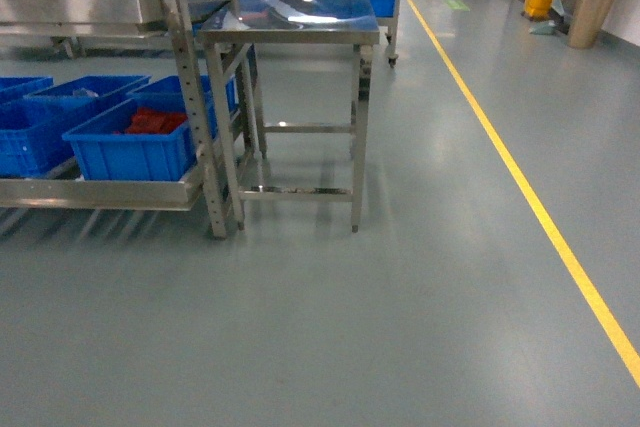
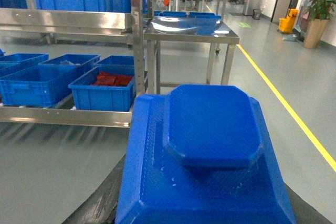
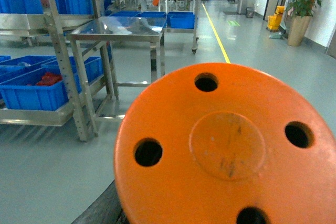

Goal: Sort blue parts and orange caps into right shelf containers

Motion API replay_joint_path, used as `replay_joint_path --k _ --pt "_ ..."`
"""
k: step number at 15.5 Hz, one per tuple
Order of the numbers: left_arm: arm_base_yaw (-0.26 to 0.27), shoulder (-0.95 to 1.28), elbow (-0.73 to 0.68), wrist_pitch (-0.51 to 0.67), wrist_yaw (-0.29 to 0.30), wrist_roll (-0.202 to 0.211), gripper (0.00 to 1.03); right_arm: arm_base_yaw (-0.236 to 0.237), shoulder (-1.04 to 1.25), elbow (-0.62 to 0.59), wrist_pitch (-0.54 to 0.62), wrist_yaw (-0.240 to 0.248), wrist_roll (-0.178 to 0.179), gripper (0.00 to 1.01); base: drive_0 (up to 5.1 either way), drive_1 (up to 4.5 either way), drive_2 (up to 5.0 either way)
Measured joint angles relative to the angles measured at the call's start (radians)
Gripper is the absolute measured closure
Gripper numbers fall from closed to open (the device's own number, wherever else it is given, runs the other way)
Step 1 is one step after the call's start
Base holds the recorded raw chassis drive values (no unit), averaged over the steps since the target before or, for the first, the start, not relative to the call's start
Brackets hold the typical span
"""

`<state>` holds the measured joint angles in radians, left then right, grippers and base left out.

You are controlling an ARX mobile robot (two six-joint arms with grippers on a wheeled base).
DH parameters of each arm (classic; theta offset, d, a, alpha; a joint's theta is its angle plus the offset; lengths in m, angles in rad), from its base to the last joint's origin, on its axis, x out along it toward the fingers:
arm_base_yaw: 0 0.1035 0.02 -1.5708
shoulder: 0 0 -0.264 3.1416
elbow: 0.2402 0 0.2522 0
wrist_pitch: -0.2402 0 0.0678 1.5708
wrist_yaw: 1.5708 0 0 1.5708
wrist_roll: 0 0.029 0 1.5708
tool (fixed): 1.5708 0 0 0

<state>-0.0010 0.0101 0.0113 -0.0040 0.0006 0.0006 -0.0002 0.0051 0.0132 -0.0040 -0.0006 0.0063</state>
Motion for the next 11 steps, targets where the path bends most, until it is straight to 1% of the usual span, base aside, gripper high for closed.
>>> replay_joint_path --k 11 --pt "0.000 0.000 0.000 -0.003 -0.002 0.000 0.61 0.000 0.000 0.000 -0.002 0.000 0.000 0.56 0.0 4.31 -4.3"
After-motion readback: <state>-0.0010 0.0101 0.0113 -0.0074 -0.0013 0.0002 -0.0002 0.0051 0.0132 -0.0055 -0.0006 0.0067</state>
